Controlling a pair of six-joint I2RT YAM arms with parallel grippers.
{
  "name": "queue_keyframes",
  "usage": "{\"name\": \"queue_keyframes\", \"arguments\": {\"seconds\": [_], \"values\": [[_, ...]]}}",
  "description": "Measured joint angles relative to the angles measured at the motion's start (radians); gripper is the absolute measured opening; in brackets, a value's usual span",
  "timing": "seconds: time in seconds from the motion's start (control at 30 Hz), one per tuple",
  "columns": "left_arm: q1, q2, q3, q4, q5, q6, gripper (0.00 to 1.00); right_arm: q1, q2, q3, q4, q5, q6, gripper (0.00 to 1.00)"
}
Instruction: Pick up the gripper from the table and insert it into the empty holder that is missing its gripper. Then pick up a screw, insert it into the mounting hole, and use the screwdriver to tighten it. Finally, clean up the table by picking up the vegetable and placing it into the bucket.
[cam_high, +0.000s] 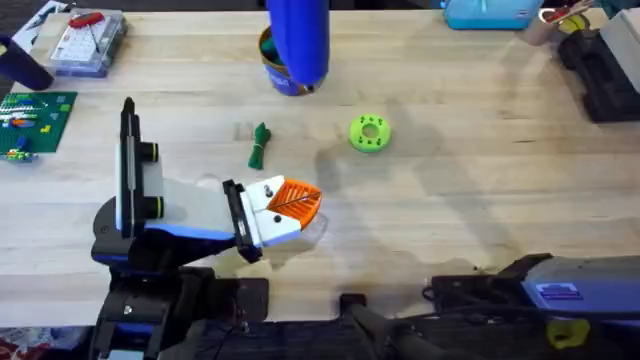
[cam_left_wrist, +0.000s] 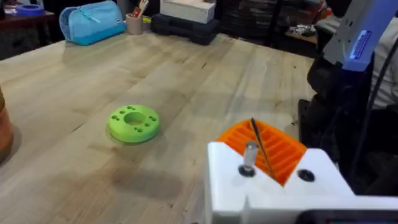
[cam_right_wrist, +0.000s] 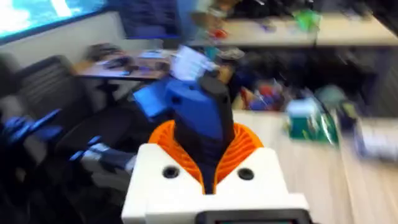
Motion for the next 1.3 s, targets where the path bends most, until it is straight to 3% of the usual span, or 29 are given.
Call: {"name": "queue_keyframes", "arguments": {"seconds": [0.17,0.47,0.97,1.3], "values": [[0.0,0.0,0.0,0.0,0.0,0.0,0.015,-0.059,0.005,-0.004,-0.359,0.214,-0.266,0.041],[0.0,0.0,0.0,0.0,0.0,0.0,0.015,-0.156,0.005,-0.003,-0.736,0.625,-0.648,0.042],[0.0,0.0,0.0,0.0,-0.002,0.0,0.009,-0.171,0.01,-0.003,-1.046,1.245,-0.837,0.042],[0.0,0.0,0.0,0.008,-0.05,0.0,0.007,-0.225,0.22,-0.002,-1.058,1.371,-0.943,0.041]]}}
